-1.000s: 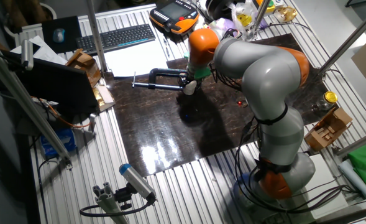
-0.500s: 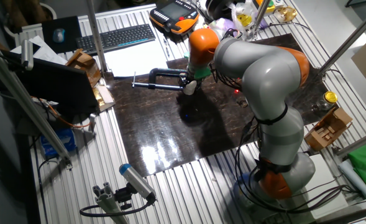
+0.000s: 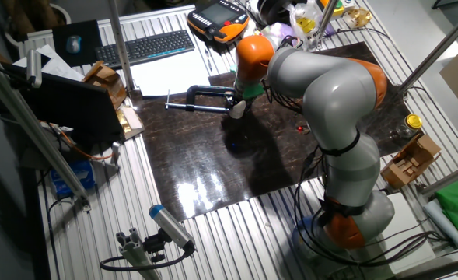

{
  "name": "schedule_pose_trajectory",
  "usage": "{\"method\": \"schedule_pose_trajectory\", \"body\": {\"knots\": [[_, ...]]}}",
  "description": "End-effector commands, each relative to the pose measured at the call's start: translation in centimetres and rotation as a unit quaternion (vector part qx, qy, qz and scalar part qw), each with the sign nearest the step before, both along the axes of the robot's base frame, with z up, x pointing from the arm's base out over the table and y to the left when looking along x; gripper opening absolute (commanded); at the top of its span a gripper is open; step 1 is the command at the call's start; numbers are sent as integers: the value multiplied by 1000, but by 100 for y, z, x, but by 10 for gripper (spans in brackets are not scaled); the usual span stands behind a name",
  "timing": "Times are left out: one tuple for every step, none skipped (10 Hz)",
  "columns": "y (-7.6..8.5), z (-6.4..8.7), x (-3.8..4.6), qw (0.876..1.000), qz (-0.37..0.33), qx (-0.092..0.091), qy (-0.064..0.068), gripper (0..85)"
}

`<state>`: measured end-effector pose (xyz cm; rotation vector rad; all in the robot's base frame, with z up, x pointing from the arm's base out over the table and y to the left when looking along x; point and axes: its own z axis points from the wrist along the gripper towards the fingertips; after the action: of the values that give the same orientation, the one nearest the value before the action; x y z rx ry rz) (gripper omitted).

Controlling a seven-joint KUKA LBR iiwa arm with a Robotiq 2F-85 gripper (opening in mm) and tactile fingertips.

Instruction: Screw the lid onto the jar

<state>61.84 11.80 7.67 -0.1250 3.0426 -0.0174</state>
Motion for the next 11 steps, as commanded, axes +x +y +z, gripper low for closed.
{"method": "schedule_pose_trajectory", "body": {"knots": [[1,-1,0,1000,-1,0,1,700],[3,-4,0,1000,-5,0,0,693],[4,-6,0,1000,-12,4,-1,700],[5,-9,0,1000,-24,6,-2,700],[6,-10,0,999,-33,4,-3,700],[5,-10,0,999,-49,6,-5,700],[6,-11,1,998,-64,7,-6,700],[8,-11,1,997,-80,10,-7,700],[8,-10,1,996,-94,11,-7,700],[8,-10,0,994,-108,11,-8,700],[9,-10,0,992,-127,11,-8,700]]}}
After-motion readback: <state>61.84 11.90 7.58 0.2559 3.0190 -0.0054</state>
